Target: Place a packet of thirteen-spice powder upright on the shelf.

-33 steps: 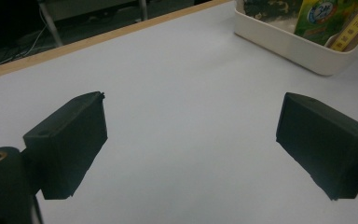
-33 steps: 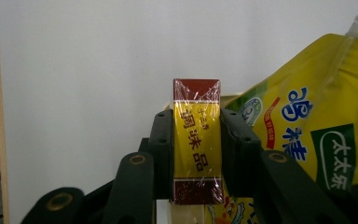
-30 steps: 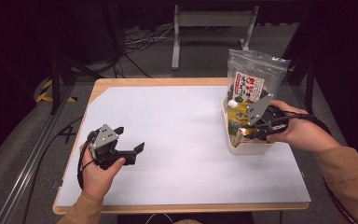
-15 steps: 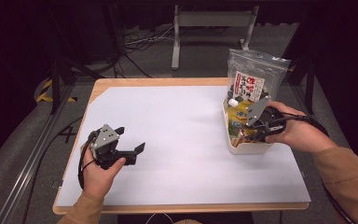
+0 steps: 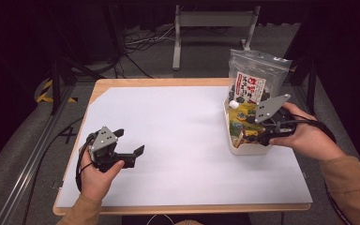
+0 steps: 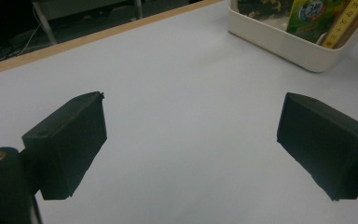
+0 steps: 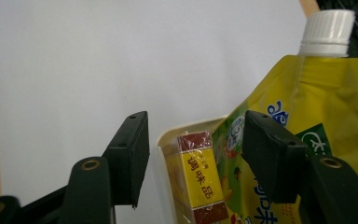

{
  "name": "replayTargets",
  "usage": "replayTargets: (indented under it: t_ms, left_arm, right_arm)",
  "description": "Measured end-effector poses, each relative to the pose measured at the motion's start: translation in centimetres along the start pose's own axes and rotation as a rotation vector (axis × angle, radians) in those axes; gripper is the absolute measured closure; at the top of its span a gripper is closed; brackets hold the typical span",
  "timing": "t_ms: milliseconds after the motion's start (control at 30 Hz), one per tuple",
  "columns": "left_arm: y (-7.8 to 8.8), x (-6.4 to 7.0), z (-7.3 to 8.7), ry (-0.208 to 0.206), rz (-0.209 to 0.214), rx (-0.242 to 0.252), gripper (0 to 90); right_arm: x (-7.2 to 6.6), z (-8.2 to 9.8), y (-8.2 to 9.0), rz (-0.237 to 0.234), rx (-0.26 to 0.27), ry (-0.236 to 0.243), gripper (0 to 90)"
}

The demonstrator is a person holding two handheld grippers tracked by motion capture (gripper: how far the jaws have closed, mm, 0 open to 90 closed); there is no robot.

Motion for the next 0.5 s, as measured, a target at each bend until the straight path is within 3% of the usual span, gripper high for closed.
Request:
replayTargets:
  t_ms: [133,500]
  left_arm:
    - [0.4,0.0,0.5,-0.007,0.002,-0.005,8.8]
    - [1.4,-0.1,2.0,-0.029,0.015,-0.017,8.1]
  right_arm:
    - [-0.5,0.8,0.9,0.021,0.071,-0.049,39.9]
    - [-2.1,4.4,2.4,0.077,0.191,-0.179,36.3]
Point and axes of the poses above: each handheld gripper's, and its own axes: y roughly backward along the jaws, z roughly out of its underside, x roughly to its right, the point moved 2 cm from there along -y, roughly forward along the jaws, and after that the axes turned 8 degrees about -y, right-handed, at the moved point
